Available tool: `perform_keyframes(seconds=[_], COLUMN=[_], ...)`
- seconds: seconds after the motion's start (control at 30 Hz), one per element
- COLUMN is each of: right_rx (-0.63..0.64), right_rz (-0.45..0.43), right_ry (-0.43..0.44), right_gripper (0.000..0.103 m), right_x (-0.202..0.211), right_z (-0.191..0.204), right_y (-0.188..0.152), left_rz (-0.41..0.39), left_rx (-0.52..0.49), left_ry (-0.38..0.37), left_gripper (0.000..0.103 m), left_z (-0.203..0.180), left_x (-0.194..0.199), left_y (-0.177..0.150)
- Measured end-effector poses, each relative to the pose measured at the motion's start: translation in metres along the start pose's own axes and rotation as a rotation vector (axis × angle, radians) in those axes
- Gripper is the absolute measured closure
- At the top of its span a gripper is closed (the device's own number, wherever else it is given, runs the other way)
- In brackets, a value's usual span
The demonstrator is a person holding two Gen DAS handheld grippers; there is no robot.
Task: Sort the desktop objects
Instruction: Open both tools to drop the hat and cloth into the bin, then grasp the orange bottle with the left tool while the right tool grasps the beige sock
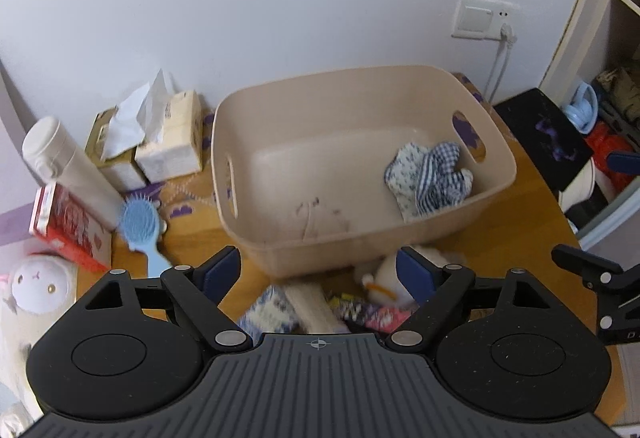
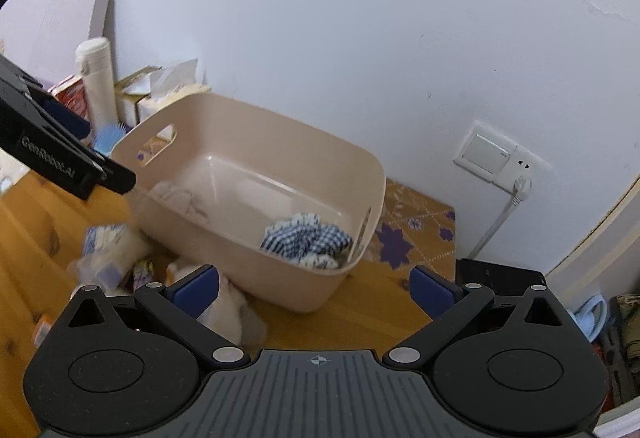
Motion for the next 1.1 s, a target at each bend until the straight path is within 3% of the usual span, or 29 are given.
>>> perform_keyframes(seconds=[0.33, 0.67, 1.1], right_rx=[0.050, 0.049, 0.033], right_rz=[0.043, 0.106, 0.186], right_ry=[-0.038, 0.004, 0.094], right_gripper=[0.000, 0.000, 0.000], right_x=[0.015, 0.016, -0.004], right_z=[0.007, 0.014, 0.038], right_y=[-0.032, -0.061, -0.097], left_rz=[0.051, 0.123, 0.241], left_rx=[-0.022, -0.046, -0.241], left_ry=[-0.043, -0.057, -0.098], left_gripper=[0.017, 0.017, 0.017], left_z=[-0.006, -0.011, -0.042], left_x=[0.012, 0.009, -0.017], left_y=[-0.054, -0.087, -0.139])
Point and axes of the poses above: each gripper's, at about its wrist camera, not at the fingertips, and x roughly against the way its jaws point, z to its left, y to its top, the point moved 8 cm from there along -x, roughly the way its jaws point, and after that the axes turned 7 degrees about -x, right-handed, at the moved point
